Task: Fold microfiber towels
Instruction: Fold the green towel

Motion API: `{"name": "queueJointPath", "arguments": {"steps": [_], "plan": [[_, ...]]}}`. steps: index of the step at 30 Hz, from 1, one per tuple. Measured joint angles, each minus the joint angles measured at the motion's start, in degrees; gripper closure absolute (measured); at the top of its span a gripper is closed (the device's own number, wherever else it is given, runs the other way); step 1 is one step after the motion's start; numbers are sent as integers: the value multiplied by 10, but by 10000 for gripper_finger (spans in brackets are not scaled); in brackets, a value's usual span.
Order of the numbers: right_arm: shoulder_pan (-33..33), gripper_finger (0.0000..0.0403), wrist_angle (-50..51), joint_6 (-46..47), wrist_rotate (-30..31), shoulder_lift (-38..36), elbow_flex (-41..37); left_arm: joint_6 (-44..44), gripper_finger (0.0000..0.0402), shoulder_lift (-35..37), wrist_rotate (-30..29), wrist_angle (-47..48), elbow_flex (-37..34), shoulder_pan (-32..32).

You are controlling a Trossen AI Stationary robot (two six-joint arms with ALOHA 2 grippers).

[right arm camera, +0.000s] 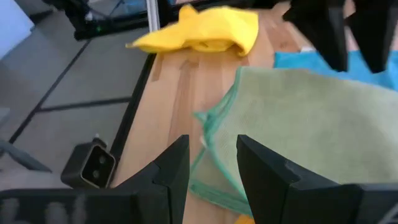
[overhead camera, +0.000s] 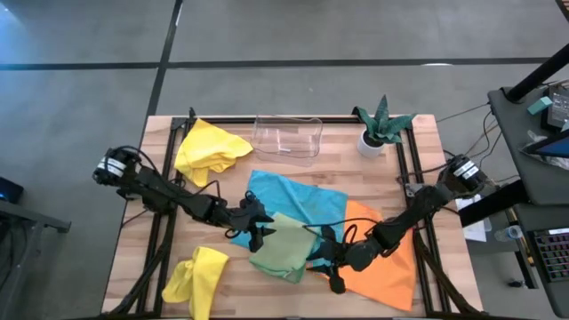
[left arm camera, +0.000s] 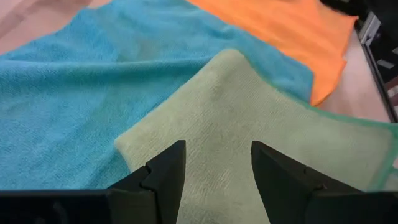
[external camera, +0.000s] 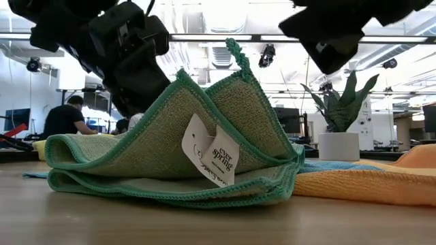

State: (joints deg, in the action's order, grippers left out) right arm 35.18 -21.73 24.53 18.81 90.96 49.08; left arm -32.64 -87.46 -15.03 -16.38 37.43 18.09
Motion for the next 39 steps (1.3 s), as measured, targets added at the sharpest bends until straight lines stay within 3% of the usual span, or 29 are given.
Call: {"name": "queueJointPath", "arguments": {"steps": [7,15,17,22,32,39], "plan": [[33,278,36,-77,-22,67,87,0,235,-37,1,2,1,-4],[28,278,155,-93,151,115,181,-15,235,-53,1,3,1,-12],[23,278,178,-86,168,131,194,-16,235,-59,1,3,0,-11],[12,279,182,-76,156,176,207,-25,235,-69,2,4,0,-11],[17,299,180,-48,8,215,210,-45,235,-69,-14,3,0,-11],[28,300,187,-44,-11,214,209,-46,235,-69,-31,0,3,-12]]}}
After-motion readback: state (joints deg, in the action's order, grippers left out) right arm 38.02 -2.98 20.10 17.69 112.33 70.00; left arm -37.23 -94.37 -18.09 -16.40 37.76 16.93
